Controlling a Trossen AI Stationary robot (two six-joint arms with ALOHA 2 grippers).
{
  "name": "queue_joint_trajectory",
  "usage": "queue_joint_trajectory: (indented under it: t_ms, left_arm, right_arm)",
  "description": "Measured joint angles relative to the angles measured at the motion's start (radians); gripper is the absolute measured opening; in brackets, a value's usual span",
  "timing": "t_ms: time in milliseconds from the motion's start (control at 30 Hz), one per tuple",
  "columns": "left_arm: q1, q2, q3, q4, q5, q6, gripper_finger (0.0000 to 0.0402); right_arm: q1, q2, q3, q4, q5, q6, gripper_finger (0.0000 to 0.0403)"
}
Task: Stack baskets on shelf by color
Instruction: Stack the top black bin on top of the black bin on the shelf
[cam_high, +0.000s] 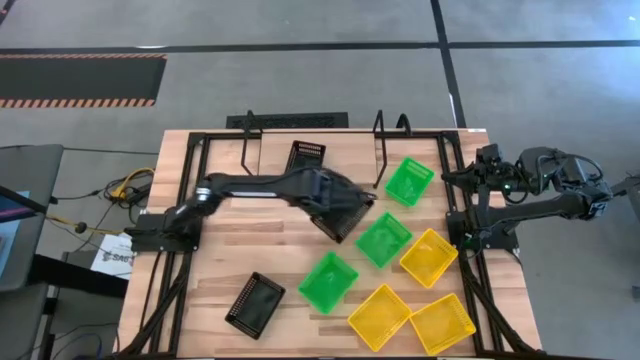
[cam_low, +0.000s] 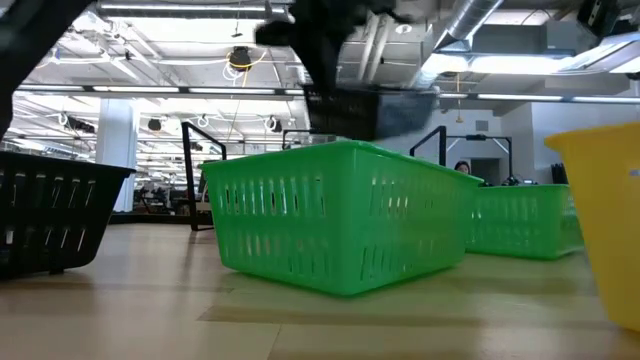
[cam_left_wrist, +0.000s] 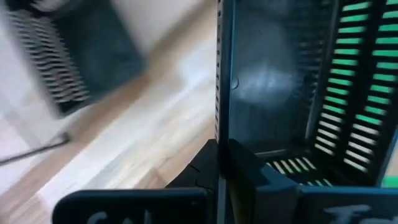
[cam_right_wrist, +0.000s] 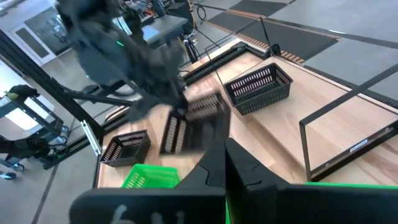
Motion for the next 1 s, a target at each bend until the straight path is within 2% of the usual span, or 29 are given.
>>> queue_joint_trajectory:
  t_ms: [133,267,467,700,1000]
  left_arm:
    - [0.030,-0.124,-0.037,-0.002,-0.116,-0.145,0.0000]
    - [0.107,-0.167,-0.041,0.001,-0.143,-0.148,0.0000]
    - [0.250,-0.173,-0.044,0.001,-0.069,0.003,0.0000]
    - [0.363,-0.173,-0.110,0.001,0.001,0.120,0.0000]
    - [0.438,-0.172,-0.228,0.067,0.096,0.101,0.0000]
  right_arm:
    - [0.000,0.000,0.000,-0.001,0.000,0.000,0.0008]
    - [0.000,0.000,0.000,0.000,0.003,-0.001,0.0008]
    - [0.000,0.000,0.000,-0.002,0.029,-0.001,0.0008]
    - [0.000,0.000,0.000,-0.002,0.032,-0.001,0.0008]
    - [0.000,0.000,0.000,-0.010,0.058,-0.004,0.0008]
